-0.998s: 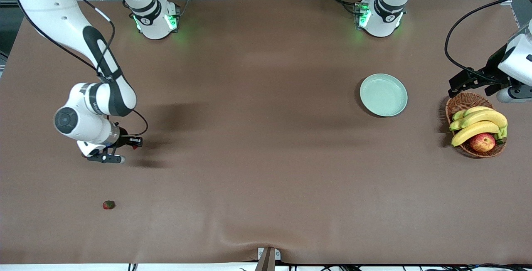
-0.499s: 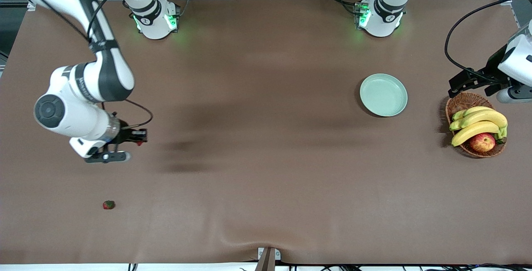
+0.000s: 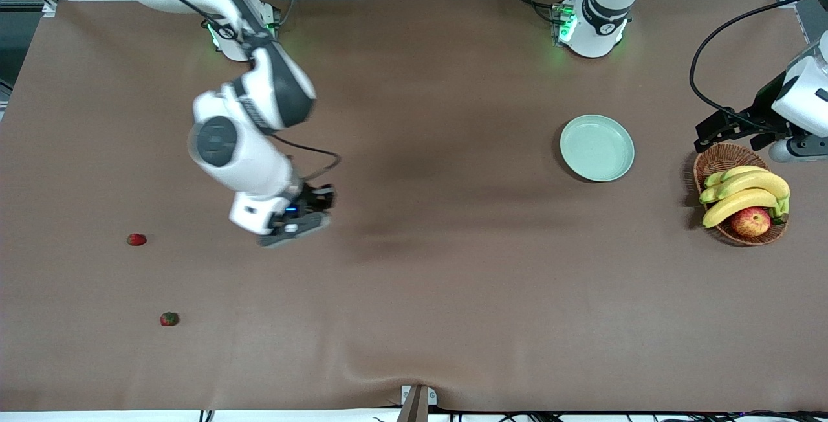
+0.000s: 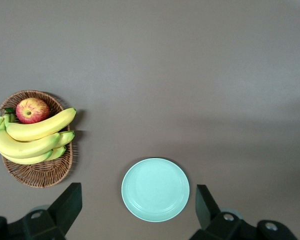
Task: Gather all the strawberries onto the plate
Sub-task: 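Carry the strawberry to mid-table with the right gripper while the left gripper approaches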
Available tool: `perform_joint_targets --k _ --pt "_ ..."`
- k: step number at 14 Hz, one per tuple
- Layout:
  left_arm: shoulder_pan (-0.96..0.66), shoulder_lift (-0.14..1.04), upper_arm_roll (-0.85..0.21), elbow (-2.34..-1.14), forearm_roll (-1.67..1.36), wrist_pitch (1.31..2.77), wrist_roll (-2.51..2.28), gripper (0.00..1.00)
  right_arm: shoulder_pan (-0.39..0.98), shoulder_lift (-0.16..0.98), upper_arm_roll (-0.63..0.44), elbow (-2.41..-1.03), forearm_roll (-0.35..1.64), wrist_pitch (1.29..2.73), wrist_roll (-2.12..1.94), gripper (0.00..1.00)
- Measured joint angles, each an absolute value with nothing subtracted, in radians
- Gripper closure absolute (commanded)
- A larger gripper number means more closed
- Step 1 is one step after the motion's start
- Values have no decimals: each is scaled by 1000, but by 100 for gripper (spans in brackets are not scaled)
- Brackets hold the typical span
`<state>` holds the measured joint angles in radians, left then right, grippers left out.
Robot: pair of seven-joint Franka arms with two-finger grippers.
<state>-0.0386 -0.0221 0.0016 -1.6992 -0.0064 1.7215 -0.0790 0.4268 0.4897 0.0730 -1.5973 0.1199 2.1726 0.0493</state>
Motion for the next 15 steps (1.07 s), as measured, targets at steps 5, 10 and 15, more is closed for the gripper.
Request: perform_joint_targets --k 5,10,15 --pt "-39 -15 2 -1704 -13 1723 -79 0 580 677 74 -1485 120 2352 157 100" --pt "-39 12 1 -1704 -38 1726 -79 0 735 808 73 -1476 120 2609 372 100" --pt "-52 50 -7 -1704 -44 1735 -78 0 787 886 70 -1454 120 2681 421 78"
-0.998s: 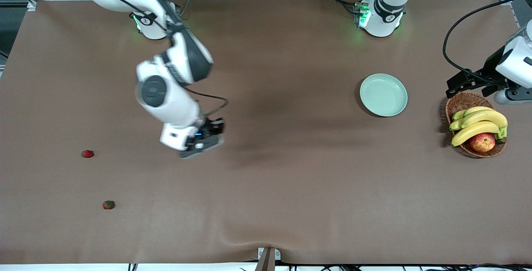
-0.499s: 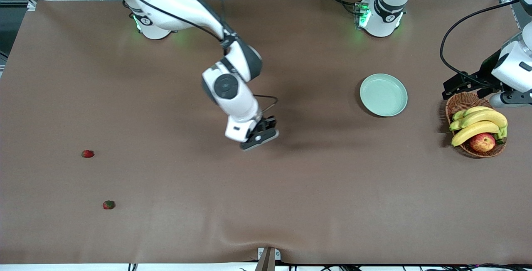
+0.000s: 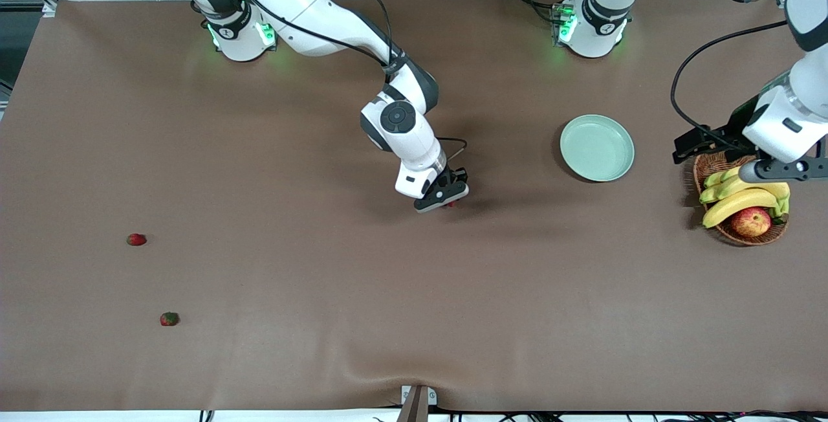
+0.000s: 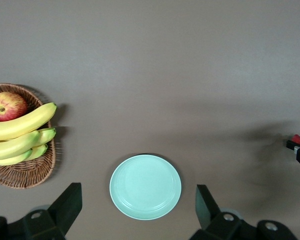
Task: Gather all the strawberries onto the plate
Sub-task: 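Carry the strawberry to mid-table with the right gripper while the left gripper approaches, then lower the left gripper to the strawberry while the right gripper reaches another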
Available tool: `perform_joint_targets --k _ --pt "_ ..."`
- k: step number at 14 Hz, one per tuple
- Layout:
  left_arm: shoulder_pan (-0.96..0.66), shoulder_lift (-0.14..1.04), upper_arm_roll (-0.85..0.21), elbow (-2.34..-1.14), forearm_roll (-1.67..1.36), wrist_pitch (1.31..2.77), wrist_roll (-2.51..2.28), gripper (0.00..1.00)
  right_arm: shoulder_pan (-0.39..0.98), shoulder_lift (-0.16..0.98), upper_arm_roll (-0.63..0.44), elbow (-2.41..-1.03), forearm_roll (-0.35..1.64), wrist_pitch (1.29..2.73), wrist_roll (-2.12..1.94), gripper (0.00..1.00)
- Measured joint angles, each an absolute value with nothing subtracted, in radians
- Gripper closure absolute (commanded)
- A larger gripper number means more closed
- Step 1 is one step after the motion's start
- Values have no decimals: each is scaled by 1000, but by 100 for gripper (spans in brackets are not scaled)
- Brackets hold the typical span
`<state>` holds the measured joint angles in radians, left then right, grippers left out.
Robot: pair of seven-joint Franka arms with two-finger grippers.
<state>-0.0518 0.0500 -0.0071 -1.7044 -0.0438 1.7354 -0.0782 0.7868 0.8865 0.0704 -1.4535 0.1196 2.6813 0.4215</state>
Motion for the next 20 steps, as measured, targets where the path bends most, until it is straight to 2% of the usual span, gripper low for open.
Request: perform_joint_targets --k 1,2,3,9,12,17,20 --pt "-54 60 -10 -1705 -55 1741 -78 0 787 891 70 -1450 119 2681 421 45" --pt "-55 69 -12 -1704 -66 1744 -78 0 787 894 70 -1449 119 2681 421 3" --pt "-55 79 -12 -1704 -71 1747 -78 0 787 895 69 -1449 119 2681 421 0" --pt "-85 137 -18 -1687 -132 1768 -78 0 784 892 52 -1421 110 2683 421 0" --pt "-135 182 -20 -1663 -153 1807 -109 0 741 841 37 -1411 110 2663 421 0" --pt "-228 270 -22 -1656 -155 1919 -219 0 564 667 29 -1413 109 2402 376 0" --pt "-300 312 -24 -1652 -155 1970 -305 0 424 608 27 -1417 109 2293 246 0"
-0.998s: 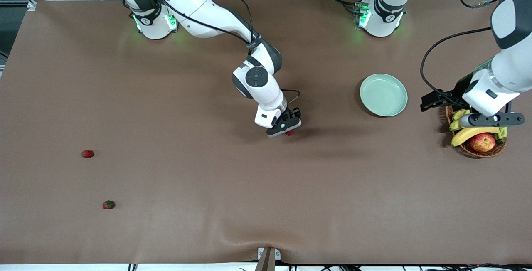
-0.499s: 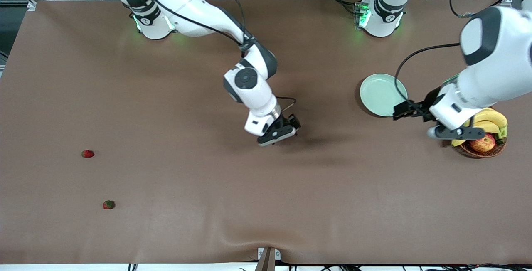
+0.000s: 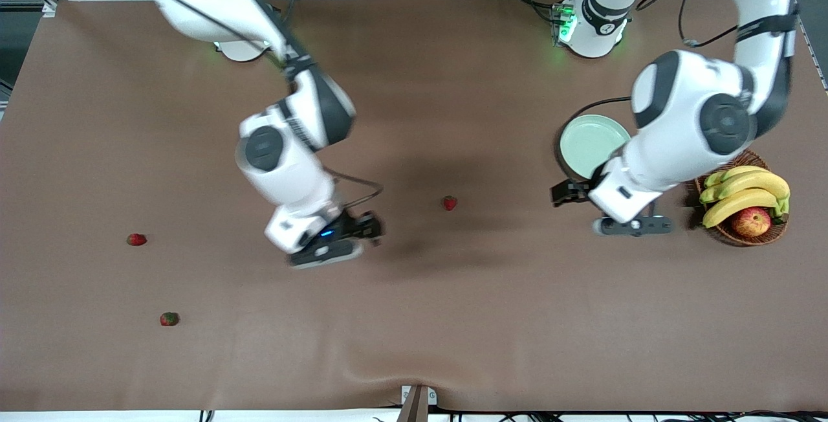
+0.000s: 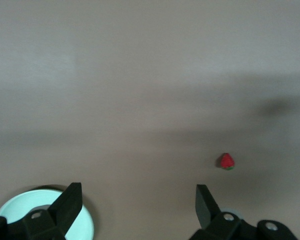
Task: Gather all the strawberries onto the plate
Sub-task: 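Lower the left gripper to the strawberry while the right gripper reaches another, then grasp the strawberry with the left gripper while the right gripper grasps another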
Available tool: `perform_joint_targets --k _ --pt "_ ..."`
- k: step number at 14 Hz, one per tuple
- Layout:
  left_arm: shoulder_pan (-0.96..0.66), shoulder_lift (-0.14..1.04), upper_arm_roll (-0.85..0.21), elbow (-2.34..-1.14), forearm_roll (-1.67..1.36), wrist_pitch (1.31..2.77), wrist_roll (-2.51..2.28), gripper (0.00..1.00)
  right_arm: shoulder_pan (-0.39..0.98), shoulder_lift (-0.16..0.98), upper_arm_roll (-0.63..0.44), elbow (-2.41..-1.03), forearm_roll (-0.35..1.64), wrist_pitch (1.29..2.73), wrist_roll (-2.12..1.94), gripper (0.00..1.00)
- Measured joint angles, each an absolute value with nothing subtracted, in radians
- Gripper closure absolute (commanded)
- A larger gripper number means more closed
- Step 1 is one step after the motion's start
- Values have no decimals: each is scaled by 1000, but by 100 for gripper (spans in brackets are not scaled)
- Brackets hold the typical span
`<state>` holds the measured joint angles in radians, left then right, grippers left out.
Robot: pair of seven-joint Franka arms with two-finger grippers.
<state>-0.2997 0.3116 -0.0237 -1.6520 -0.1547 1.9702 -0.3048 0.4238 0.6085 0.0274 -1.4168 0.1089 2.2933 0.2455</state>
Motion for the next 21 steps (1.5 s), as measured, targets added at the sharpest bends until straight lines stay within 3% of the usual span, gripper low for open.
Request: perform_joint_targets --k 11,21 --pt "-519 511 -25 -1614 -155 2142 -373 0 51 641 21 -1457 -12 2295 -57 0" --pt "-626 666 -25 -1609 -155 2300 -477 5 -104 824 22 -1455 -18 2671 -267 0"
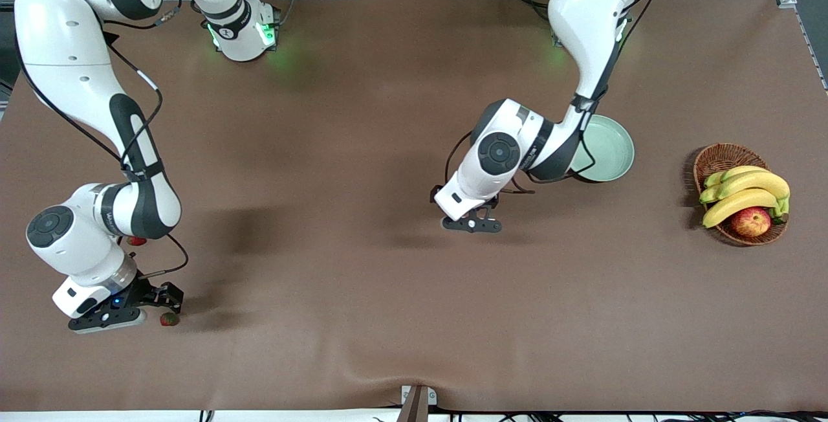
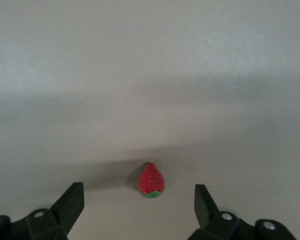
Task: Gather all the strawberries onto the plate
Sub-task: 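Grasp the strawberry with the left gripper while the right gripper grasps another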
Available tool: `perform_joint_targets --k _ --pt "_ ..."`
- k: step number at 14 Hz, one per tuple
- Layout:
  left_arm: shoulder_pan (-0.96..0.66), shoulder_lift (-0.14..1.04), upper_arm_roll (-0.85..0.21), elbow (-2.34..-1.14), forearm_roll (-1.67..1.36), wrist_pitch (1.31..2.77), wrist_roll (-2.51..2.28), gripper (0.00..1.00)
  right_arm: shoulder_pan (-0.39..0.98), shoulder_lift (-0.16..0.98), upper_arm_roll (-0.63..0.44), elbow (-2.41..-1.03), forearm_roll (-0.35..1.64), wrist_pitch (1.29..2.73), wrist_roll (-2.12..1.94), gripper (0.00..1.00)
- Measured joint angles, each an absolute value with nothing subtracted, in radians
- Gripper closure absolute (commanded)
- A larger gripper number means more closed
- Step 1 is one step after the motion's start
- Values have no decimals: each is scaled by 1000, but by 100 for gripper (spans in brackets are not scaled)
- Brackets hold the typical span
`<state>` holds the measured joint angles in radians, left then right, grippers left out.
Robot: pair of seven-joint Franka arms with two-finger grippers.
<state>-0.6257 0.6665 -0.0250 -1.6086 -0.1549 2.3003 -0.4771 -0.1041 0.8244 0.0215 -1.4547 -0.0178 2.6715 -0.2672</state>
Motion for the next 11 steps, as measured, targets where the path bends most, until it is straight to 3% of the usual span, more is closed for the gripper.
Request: perform_joint_targets --k 3,9,11 --pt "-636 695 -24 -1608 -155 2334 -484 15 -112 868 22 -1434 -18 2737 -278 0" --pt "-643 730 -24 -1609 -155 2337 -490 18 -116 898 23 -1424 -17 2788 -279 0" --pt "-655 736 -24 -1609 -155 2340 -497 25 -117 914 23 -1424 -17 2818 -279 0"
